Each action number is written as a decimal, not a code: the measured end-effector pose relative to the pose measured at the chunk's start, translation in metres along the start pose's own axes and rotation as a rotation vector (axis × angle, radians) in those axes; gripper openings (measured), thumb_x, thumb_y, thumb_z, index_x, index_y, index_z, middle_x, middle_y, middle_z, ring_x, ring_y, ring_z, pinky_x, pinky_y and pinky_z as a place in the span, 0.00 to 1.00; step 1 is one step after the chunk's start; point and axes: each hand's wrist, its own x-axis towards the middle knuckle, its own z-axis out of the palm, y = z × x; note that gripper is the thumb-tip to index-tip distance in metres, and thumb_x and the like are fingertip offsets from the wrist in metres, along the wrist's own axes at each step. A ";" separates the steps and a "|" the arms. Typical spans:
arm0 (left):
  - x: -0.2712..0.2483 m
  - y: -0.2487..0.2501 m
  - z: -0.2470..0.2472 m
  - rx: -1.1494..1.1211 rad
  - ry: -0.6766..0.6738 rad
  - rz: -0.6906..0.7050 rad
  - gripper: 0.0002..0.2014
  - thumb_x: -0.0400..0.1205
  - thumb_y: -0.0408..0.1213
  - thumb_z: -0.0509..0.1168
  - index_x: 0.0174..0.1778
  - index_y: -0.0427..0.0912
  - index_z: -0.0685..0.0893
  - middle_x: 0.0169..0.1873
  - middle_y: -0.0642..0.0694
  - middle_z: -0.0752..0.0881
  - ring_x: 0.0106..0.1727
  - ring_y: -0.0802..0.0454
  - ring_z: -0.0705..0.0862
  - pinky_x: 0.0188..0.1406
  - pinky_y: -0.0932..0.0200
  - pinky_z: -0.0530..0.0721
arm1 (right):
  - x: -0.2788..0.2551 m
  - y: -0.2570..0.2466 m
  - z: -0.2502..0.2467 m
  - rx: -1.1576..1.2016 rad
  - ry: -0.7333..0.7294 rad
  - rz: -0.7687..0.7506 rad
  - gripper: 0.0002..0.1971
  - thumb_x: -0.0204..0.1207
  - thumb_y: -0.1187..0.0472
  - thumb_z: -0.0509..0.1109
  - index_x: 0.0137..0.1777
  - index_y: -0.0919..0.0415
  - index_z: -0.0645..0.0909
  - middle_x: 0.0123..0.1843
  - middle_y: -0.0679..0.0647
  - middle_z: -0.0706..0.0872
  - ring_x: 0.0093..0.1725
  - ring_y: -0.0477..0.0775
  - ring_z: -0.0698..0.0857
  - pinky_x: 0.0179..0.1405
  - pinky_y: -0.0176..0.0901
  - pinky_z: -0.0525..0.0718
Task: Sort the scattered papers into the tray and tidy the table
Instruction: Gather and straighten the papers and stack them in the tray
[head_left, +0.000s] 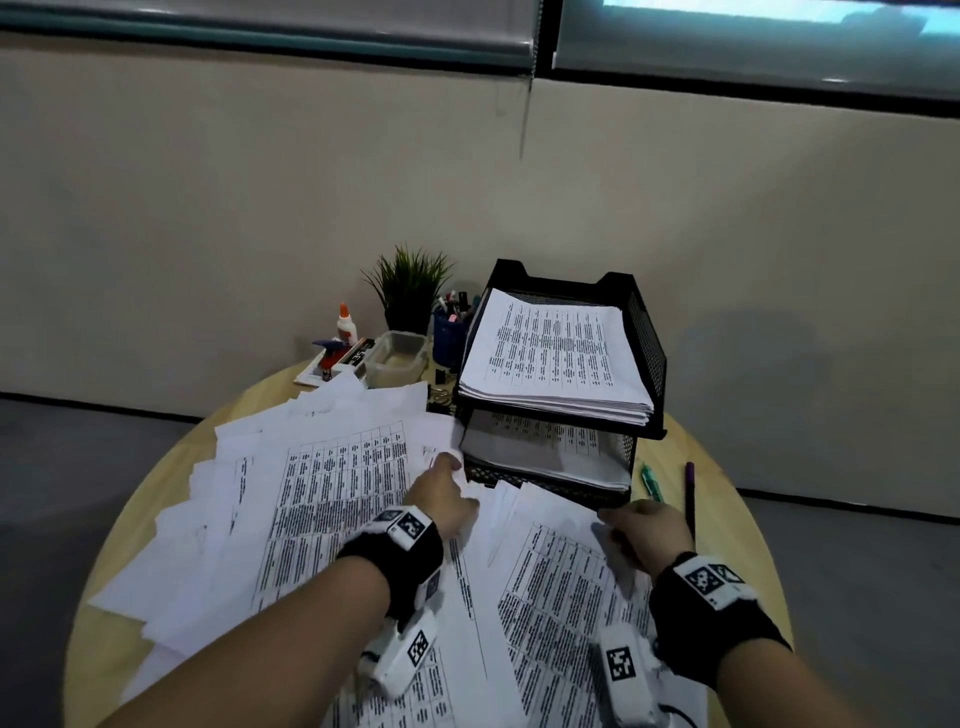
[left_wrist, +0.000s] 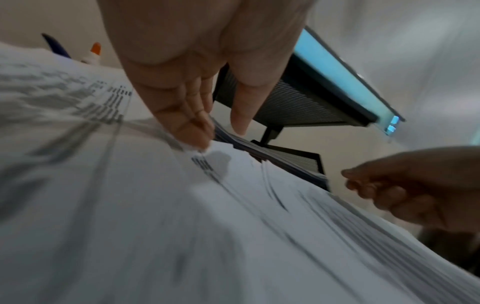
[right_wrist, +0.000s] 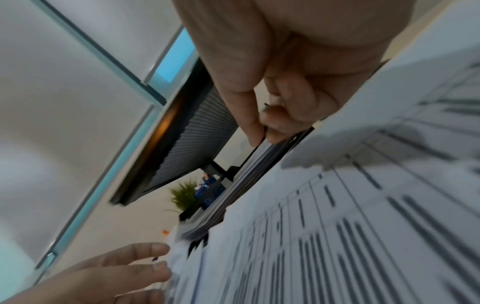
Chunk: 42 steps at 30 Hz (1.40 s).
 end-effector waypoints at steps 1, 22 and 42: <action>-0.013 -0.003 0.000 0.050 -0.029 0.015 0.23 0.77 0.39 0.68 0.67 0.43 0.71 0.55 0.43 0.81 0.55 0.45 0.82 0.50 0.59 0.78 | -0.010 0.003 0.001 -0.029 -0.006 -0.012 0.09 0.72 0.65 0.76 0.33 0.67 0.81 0.24 0.60 0.82 0.25 0.57 0.79 0.29 0.47 0.78; -0.207 -0.085 -0.003 0.426 -0.197 0.012 0.47 0.74 0.57 0.69 0.83 0.50 0.51 0.84 0.42 0.44 0.84 0.43 0.44 0.83 0.48 0.47 | -0.179 0.076 0.004 -0.717 -0.035 0.126 0.38 0.66 0.44 0.76 0.70 0.59 0.64 0.77 0.66 0.59 0.76 0.67 0.62 0.73 0.56 0.68; -0.218 -0.095 0.001 0.356 0.155 0.006 0.37 0.76 0.56 0.65 0.80 0.52 0.61 0.75 0.49 0.67 0.76 0.48 0.63 0.75 0.57 0.61 | -0.175 0.075 -0.018 -0.266 -0.039 -0.079 0.15 0.79 0.69 0.64 0.65 0.66 0.77 0.48 0.61 0.83 0.41 0.58 0.81 0.35 0.45 0.77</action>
